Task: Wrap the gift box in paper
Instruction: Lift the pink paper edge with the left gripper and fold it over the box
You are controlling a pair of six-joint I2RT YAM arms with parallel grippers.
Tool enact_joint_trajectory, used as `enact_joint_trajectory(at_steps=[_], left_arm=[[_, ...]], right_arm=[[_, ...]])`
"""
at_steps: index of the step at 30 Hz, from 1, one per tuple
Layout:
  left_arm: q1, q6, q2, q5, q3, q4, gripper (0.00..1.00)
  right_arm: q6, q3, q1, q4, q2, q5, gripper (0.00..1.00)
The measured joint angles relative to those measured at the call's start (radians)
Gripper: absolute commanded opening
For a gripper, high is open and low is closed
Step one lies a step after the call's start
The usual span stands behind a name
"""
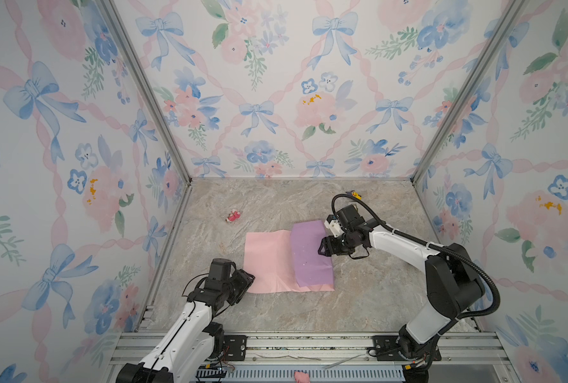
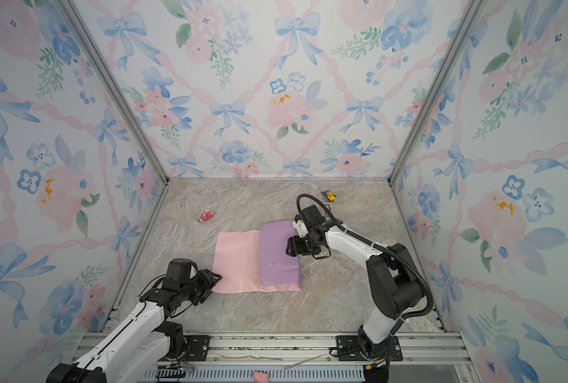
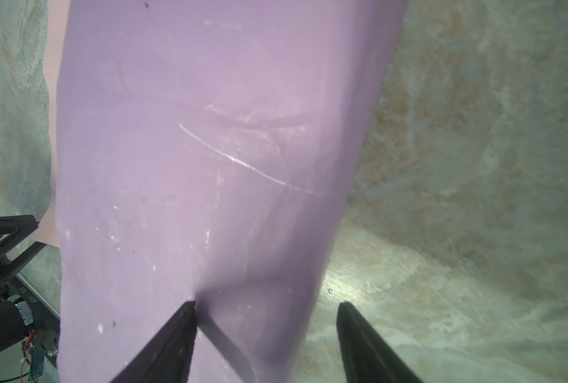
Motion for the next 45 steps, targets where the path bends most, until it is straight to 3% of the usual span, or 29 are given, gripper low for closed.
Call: enact_joint_trajectory(at_steps=[3, 6, 11, 16, 19, 33, 45], left_arm=[[0.005, -0.011, 0.002, 0.023, -0.017, 0.056, 0.62], [0.013, -0.011, 0.018, 0.031, -0.027, 0.104, 0.57], [0.018, 0.0, 0.068, 0.023, -0.029, 0.132, 0.16], [0.016, 0.051, 0.088, 0.022, 0.001, 0.106, 0.0], [-0.009, 0.1, 0.09, 0.003, 0.053, 0.072, 0.0], [-0.317, 0.338, 0.158, -0.163, 0.324, 0.0, 0.0], [-0.431, 0.584, 0.184, -0.227, 0.486, -0.022, 0.0]], right_arm=[[-0.001, -0.002, 0.0, 0.0, -0.003, 0.0, 0.69], [-0.004, -0.003, 0.0, 0.0, -0.003, 0.0, 0.69], [-0.004, -0.003, 0.0, 0.0, -0.003, 0.0, 0.69], [-0.004, -0.003, 0.001, 0.0, -0.003, 0.002, 0.69], [-0.003, -0.003, 0.001, 0.0, -0.003, 0.005, 0.69], [-0.002, -0.003, 0.003, -0.003, -0.003, 0.011, 0.69], [0.005, -0.003, 0.006, -0.003, -0.003, 0.016, 0.69]])
